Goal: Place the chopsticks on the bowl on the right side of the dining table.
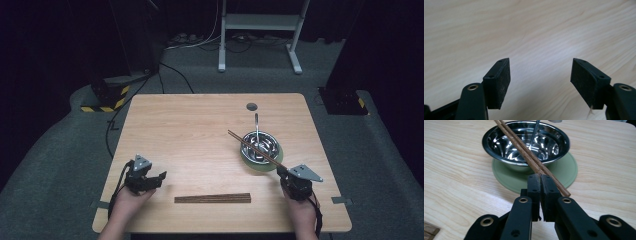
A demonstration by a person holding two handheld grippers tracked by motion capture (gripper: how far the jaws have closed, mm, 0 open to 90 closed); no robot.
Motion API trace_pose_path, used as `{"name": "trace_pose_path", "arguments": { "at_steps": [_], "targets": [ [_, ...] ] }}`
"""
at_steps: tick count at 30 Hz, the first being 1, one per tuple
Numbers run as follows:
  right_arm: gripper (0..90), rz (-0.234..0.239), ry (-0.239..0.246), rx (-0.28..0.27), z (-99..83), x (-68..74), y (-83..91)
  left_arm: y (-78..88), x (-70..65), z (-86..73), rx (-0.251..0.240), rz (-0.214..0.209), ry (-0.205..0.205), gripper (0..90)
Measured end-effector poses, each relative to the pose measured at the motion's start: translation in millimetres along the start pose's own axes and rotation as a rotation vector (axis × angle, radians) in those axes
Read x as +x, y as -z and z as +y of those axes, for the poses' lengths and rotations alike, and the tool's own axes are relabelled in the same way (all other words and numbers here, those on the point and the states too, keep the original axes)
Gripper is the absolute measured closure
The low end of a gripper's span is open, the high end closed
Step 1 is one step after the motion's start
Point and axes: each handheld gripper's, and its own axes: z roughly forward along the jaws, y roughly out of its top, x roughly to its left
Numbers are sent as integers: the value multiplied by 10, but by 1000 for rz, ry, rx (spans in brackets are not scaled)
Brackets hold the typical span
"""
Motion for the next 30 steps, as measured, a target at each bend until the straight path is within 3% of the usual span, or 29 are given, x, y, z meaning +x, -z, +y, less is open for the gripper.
{"name": "trace_pose_path", "arguments": {
  "at_steps": [1, 7, 13, 15, 19, 22, 25, 30],
  "targets": [
    [861, -7, -6, -2, -8, -23, 0, -46, -61, 111, -14, -5, -12, 336],
    [859, -16, -20, 2, -36, -77, 8, -236, -261, 346, -26, -11, -62, 353],
    [856, -4, -18, -2, -30, -60, -5, -399, -375, 442, -39, -29, -58, 358],
    [856, 23, -4, 6, -14, -12, -24, -511, -422, 506, -28, -39, -59, 357],
    [850, 32, 20, 18, 23, 73, -75, -604, -477, 569, -37, -55, -61, 355],
    [848, 27, 16, 27, 45, 72, -107, -658, -521, 634, -49, -66, -65, 358],
    [840, 31, 15, 33, 72, 43, -146, -674, -533, 664, -77, -82, -40, 365],
    [841, 26, 13, 50, 89, -22, -190, -732, -549, 685, -73, -67, -44, 372]
  ]
}}
